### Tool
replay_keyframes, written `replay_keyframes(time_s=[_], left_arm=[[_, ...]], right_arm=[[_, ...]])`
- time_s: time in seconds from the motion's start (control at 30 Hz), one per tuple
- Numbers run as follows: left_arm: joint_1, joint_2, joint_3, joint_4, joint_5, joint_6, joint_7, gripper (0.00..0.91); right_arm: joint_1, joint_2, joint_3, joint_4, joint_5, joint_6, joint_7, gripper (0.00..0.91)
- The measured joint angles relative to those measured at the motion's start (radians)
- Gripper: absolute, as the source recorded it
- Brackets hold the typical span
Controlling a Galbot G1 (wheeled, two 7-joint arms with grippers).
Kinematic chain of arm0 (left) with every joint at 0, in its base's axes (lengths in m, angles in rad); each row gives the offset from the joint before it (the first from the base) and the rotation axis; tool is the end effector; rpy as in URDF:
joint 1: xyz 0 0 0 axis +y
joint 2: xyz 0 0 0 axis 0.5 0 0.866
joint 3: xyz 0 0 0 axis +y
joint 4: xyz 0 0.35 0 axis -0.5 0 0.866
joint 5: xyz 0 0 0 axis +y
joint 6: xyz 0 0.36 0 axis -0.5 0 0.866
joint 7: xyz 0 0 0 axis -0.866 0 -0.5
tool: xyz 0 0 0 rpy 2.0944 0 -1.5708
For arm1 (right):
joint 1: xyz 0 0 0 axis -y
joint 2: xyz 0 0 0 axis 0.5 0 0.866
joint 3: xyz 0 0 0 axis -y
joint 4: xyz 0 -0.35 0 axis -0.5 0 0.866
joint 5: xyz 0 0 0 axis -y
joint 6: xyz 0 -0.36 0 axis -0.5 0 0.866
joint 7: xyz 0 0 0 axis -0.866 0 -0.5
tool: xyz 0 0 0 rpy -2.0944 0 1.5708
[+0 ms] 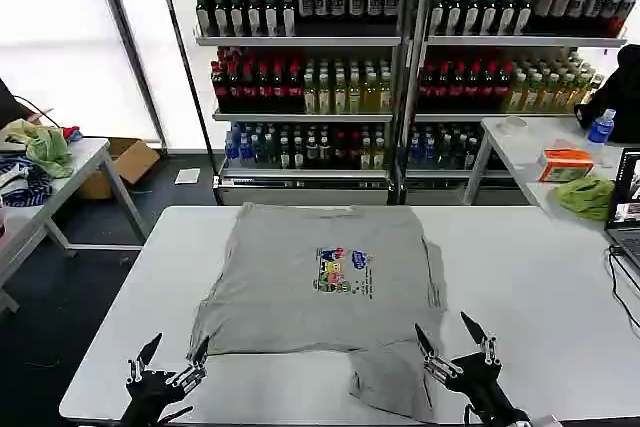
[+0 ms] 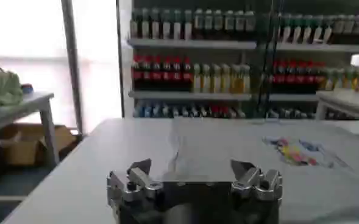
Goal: Fold and organize the clothes.
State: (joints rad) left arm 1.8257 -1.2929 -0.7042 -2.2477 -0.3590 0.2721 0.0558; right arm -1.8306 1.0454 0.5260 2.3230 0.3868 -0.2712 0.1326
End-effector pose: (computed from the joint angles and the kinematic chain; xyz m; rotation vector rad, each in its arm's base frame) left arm 0.1222 0.0826 -0.2692 -0.1342 -2.7838 0.0524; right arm 0.1230 -0.0527 -0.2490 0.3037 -2.7620 0.0961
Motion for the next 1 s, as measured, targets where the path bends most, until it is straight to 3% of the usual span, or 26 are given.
replay_keyframes(time_s=[0.33,0.83,0.9,0.97,1.0], left_arm=[[-0.073,0.14,0.024,0.053,-0.129,0.138,-0.039,0.907],[-0.178,0.235,0.06,0.156,-0.221,0.192,-0.049,0.907],[-0.189,0.238,0.066,0.171,-0.226,0.192,-0.048,0.907],[-0.197,0.241,0.069,0.186,-0.23,0.192,-0.048,0.907],[-0.2,0.243,0.071,0.194,-0.233,0.192,-0.048,0.907]], right_arm=[[-0.015,0.024,-0.03,0.017,-0.003,-0.15,0.052,0.907],[-0.009,0.068,-0.104,0.01,0.03,-0.254,0.102,0.887],[-0.012,0.069,-0.114,0.01,0.032,-0.264,0.103,0.685],[-0.014,0.07,-0.12,0.007,0.034,-0.27,0.104,0.06],[-0.014,0.072,-0.123,0.005,0.034,-0.272,0.104,0.0]])
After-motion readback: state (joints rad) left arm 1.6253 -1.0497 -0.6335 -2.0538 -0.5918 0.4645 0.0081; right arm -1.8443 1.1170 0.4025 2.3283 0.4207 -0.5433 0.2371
